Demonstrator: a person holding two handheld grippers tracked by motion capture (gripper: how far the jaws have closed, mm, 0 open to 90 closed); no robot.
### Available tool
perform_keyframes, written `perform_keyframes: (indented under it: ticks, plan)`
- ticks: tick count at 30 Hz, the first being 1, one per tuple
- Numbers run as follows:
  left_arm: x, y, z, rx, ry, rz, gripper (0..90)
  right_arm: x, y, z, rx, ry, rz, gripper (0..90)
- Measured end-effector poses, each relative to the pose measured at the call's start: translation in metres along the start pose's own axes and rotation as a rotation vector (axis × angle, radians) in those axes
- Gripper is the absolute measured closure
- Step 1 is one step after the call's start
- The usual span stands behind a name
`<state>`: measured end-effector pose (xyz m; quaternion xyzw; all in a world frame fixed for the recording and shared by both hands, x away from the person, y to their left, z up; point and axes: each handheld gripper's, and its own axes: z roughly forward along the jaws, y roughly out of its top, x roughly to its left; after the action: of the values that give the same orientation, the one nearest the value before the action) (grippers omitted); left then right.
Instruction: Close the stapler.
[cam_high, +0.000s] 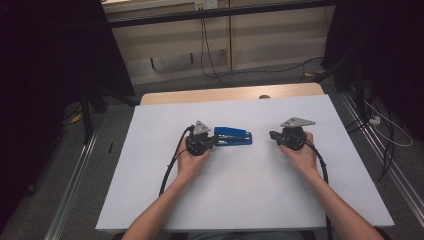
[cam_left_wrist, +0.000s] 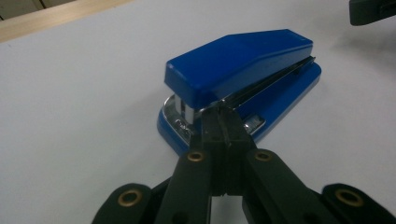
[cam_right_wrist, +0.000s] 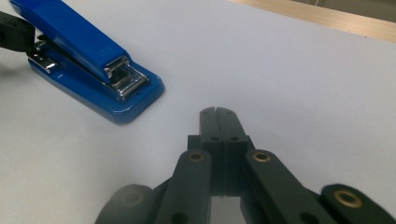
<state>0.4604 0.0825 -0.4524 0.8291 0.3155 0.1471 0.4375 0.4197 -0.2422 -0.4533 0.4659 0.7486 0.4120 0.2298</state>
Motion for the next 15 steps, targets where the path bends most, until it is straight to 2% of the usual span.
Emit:
perform_keyframes:
  ticks: [7, 9, 13, 15]
  plan:
    - [0.0002, -0.0001, 0.0002, -0.002, -0.002, -0.004, 90.0, 0.0001, 0.0012, -0.0017, -0.016, 0.01, -0.011, 89.1]
    - [0.0005, -0.0003, 0.0001, -0.005, -0.003, 0.014, 90.0, -0.0005, 0.0011, -0.0024, -0.022, 0.012, -0.004, 86.9]
    - [0.0021, -0.0006, -0.0007, -0.005, -0.017, -0.006, 90.0, -0.0017, 0.002, -0.0037, -0.046, 0.015, -0.001, 83.5]
    - [0.002, -0.0008, -0.0017, -0.002, -0.007, -0.005, 88.8, -0.0021, 0.0029, -0.005, -0.057, 0.021, -0.005, 81.5]
